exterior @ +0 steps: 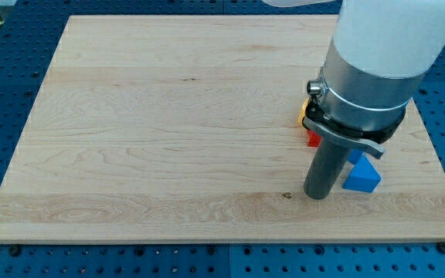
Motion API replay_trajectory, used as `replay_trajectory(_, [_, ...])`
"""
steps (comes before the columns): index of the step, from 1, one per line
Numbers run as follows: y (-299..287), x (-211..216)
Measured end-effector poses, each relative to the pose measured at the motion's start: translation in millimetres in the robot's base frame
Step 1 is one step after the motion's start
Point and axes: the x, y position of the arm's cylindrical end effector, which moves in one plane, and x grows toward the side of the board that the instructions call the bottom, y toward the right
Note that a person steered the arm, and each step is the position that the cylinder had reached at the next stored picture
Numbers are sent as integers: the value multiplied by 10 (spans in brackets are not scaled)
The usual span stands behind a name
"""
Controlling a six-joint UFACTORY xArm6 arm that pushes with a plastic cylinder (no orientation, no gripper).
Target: Drag the blue triangle to the bottom of the red circle
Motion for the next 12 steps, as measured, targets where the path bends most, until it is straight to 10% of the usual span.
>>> replay_trajectory(12, [1448,233])
